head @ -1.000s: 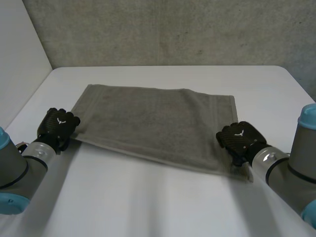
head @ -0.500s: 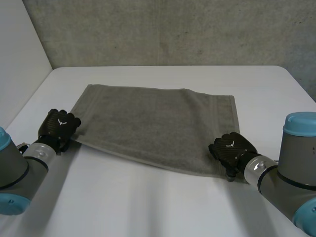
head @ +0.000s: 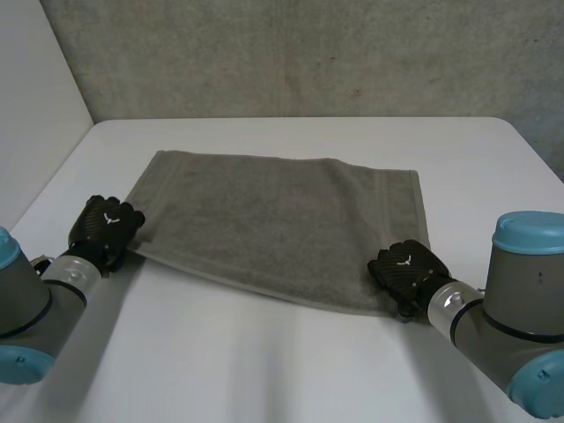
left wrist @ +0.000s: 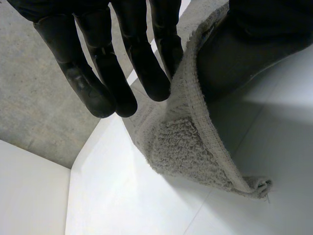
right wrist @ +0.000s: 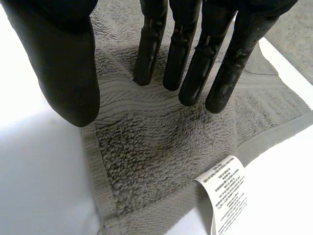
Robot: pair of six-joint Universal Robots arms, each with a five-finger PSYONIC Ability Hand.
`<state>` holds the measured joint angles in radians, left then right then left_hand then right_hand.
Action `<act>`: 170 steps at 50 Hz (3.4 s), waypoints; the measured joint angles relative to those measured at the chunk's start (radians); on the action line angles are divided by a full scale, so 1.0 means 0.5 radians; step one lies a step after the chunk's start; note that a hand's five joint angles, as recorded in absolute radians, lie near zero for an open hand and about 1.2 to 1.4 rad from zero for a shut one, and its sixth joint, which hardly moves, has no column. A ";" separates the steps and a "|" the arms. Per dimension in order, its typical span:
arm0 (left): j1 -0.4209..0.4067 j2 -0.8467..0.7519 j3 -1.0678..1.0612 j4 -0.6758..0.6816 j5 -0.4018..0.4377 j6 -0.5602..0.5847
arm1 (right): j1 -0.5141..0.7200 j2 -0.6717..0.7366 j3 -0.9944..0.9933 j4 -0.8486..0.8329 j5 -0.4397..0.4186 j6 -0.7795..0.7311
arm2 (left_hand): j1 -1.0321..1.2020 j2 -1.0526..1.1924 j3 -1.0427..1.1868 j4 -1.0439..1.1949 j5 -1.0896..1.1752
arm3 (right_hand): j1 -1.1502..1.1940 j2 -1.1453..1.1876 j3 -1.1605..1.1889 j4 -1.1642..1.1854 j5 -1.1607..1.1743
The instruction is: Fold the towel.
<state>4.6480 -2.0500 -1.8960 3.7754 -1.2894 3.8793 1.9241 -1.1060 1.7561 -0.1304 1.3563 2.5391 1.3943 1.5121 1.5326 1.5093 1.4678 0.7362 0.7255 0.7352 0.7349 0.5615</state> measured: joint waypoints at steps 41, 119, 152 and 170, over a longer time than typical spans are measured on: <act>-0.001 0.006 -0.002 0.005 -0.002 0.002 | -0.084 -0.181 0.007 -0.125 -0.008 0.044 | 0.000 -0.051 -0.071 -0.047 -0.006 | 1.142 1.153 1.185 1.200 1.194; 0.018 0.183 0.621 -0.995 0.283 -0.448 | -0.477 0.258 -1.341 1.979 -0.959 -0.593 | -0.008 -0.002 0.012 0.001 0.001 | 1.148 1.158 1.185 1.201 1.199; -0.289 -1.184 2.370 -1.083 0.080 -0.435 | -0.304 1.134 -2.485 1.425 -0.383 -0.170 | -0.219 -0.366 -0.378 -0.334 -0.278 | 0.320 0.319 0.349 0.340 0.304; -0.303 -1.140 2.438 -1.040 0.072 -0.443 | -0.202 0.829 -2.340 1.105 -0.295 0.057 | -2.242 -2.494 -2.553 -2.476 -2.472 | -1.000 -0.965 -0.993 -0.971 -1.003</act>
<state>4.4964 -2.6202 -0.6769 3.2553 -1.2533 3.6579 1.8230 -0.6913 0.5859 0.4222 1.2087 2.5676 0.2732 0.2650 0.2561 0.2713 0.2316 0.2360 0.2431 0.2389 0.2493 0.0602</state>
